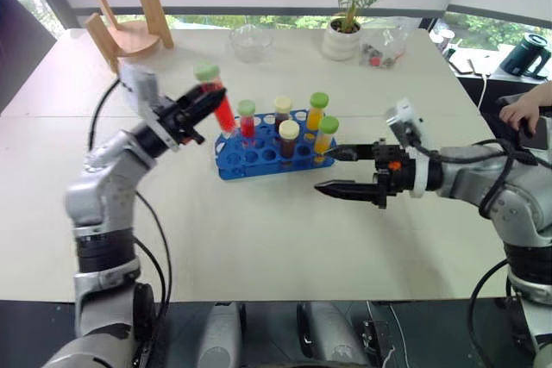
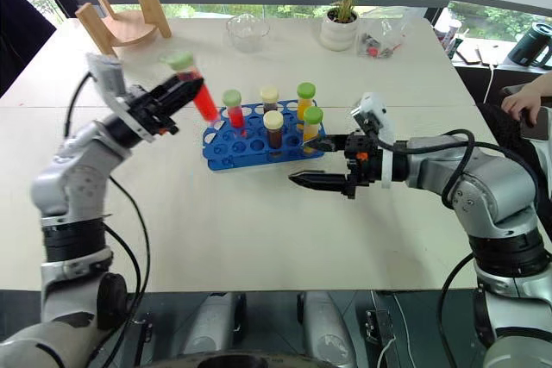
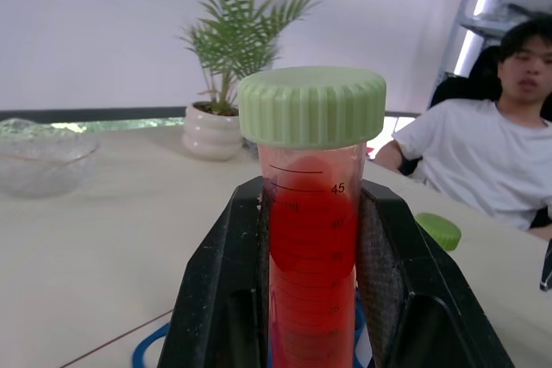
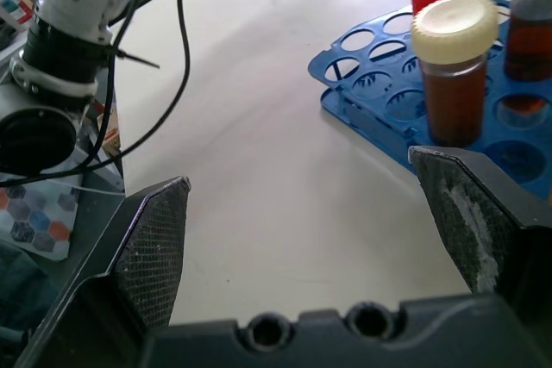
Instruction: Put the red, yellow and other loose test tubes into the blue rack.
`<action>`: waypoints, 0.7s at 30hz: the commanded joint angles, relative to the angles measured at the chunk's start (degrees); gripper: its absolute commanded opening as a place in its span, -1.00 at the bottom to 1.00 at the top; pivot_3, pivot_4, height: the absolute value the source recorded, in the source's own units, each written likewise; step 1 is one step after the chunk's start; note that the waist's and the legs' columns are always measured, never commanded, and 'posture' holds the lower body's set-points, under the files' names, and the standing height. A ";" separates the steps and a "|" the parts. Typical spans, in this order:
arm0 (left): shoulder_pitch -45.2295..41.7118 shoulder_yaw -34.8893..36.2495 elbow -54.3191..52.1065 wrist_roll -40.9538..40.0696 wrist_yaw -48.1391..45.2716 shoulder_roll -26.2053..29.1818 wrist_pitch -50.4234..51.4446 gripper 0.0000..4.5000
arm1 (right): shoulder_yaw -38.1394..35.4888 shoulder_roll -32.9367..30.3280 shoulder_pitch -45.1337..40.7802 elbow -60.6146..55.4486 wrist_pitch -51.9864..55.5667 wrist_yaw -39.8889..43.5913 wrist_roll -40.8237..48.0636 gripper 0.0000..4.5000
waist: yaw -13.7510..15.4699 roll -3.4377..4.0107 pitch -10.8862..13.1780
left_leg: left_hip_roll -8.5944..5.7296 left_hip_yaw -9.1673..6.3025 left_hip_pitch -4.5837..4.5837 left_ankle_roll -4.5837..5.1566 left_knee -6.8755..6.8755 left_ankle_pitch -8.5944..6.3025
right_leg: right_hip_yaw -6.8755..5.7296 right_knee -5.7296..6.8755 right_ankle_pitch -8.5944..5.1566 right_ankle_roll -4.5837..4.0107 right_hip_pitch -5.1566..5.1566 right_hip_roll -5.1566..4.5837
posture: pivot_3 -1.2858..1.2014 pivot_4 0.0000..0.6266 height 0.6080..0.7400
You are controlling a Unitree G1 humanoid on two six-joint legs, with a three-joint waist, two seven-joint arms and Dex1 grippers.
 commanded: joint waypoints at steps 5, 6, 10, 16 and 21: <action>0.74 -7.97 7.02 5.95 -3.46 -2.22 -15.08 -0.65 | -1.13 -0.48 -1.36 -1.19 1.38 0.03 0.41 1.00 | -0.19 0.01 0.00 | -0.02 0.04 0.02 0.02 0.00 -0.01 | 0.05 0.00 0.00 0.00 0.00 0.01 | 0.03 -0.52 1.00; 0.75 -8.29 8.08 6.03 -3.72 -2.34 -15.96 -0.65 | -1.34 -0.51 -1.31 -1.40 1.62 -0.16 0.56 1.00 | -0.17 0.01 0.00 | -0.01 0.03 0.03 0.02 0.00 -0.01 | 0.04 0.00 0.00 0.00 0.00 0.02 | 0.03 -0.52 1.00; 2.06 -10.08 11.96 7.20 -5.15 -2.29 -19.27 -0.65 | -2.09 -0.02 -0.18 -2.40 2.28 -1.82 0.76 1.00 | -0.09 0.01 0.00 | -0.02 0.04 0.02 0.03 0.00 -0.02 | 0.05 -0.01 0.00 0.00 0.00 0.01 | 0.03 -0.52 1.00; 3.56 -10.37 12.83 7.05 -5.17 -1.63 -20.33 -0.65 | -2.74 0.38 0.40 -2.85 2.52 -3.10 1.07 1.00 | -0.09 0.05 -0.02 | -0.02 0.04 0.05 0.06 0.00 -0.03 | 0.06 -0.01 0.00 0.00 0.04 0.00 | 0.03 -0.52 1.00; 4.95 -9.99 11.87 6.83 -4.32 -0.92 -20.23 -0.65 | -2.45 0.83 0.29 -2.90 2.51 -3.62 1.16 1.00 | -0.10 0.05 -0.03 | -0.01 0.04 0.13 0.06 -0.01 -0.03 | 0.06 -0.01 0.00 0.00 0.11 0.02 | 0.03 -0.52 1.00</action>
